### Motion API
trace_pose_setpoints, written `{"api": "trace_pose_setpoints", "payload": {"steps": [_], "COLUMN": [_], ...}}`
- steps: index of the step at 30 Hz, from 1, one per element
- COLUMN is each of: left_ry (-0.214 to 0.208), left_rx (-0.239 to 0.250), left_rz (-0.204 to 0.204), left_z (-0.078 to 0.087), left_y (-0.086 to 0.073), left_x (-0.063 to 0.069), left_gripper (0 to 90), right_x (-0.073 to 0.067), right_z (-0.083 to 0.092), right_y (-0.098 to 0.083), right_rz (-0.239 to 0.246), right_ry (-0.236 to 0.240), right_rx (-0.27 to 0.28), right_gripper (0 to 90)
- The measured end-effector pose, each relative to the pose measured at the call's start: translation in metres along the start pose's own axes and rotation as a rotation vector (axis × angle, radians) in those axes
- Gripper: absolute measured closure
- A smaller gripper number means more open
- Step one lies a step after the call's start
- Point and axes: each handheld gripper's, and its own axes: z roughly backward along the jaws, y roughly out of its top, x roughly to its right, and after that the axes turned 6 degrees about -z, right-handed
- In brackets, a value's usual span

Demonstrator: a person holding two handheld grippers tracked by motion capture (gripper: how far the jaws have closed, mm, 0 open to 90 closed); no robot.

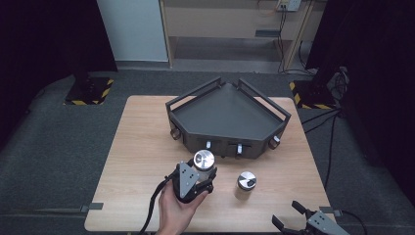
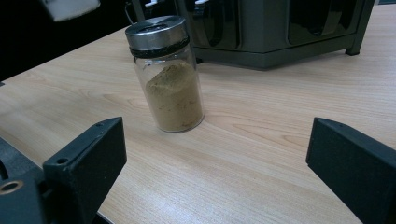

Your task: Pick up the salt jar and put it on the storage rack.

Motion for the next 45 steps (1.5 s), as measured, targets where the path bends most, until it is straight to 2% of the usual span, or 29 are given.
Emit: {"api": "trace_pose_setpoints", "payload": {"steps": [5,10,13,17,20,28,29,30,33,37,45], "left_ry": [0.0,0.0,0.003,0.007,0.013,0.039,0.039,0.045,0.057,0.076,0.094], "left_rx": [0.011,0.018,0.027,0.023,0.016,0.013,0.013,0.013,0.019,0.015,-0.011], "left_rz": [-0.002,-0.025,-0.015,-0.022,-0.032,-0.021,-0.021,-0.019,-0.016,-0.031,-0.022], "left_z": [-0.013,-0.03,-0.041,-0.058,-0.072,-0.107,-0.107,-0.116,-0.129,-0.146,-0.168], "left_y": [0.018,0.037,0.044,0.052,0.057,0.066,0.066,0.07,0.074,0.078,0.081], "left_x": [-0.01,-0.02,-0.025,-0.033,-0.039,-0.054,-0.054,-0.057,-0.062,-0.067,-0.075], "left_gripper": [30.2,30.2,30.2,30.2,30.2,30.2,30.2,30.2,30.2,30.2,30.2], "right_x": [0.0,0.001,0.002,0.003,0.004,0.005,0.006,0.006,0.006,0.006,0.007], "right_z": [0.0,0.001,0.001,0.001,0.001,0.001,0.001,0.001,0.0,0.0,0.0], "right_y": [0.0,0.0,-0.001,-0.001,-0.001,-0.001,-0.001,-0.001,-0.002,-0.002,-0.002], "right_rz": [-0.001,-0.007,-0.012,-0.017,-0.02,-0.028,-0.029,-0.028,-0.035,-0.039,-0.043], "right_ry": [-0.001,-0.007,-0.01,-0.013,-0.013,-0.017,-0.017,-0.018,-0.016,-0.016,-0.018], "right_rx": [0.002,0.003,0.002,0.003,0.002,0.001,0.001,0.0,-0.002,0.001,0.002], "right_gripper": [5.5,5.5,5.4,5.4,5.5,5.5,5.5,5.5,5.5,5.5,5.5]}}
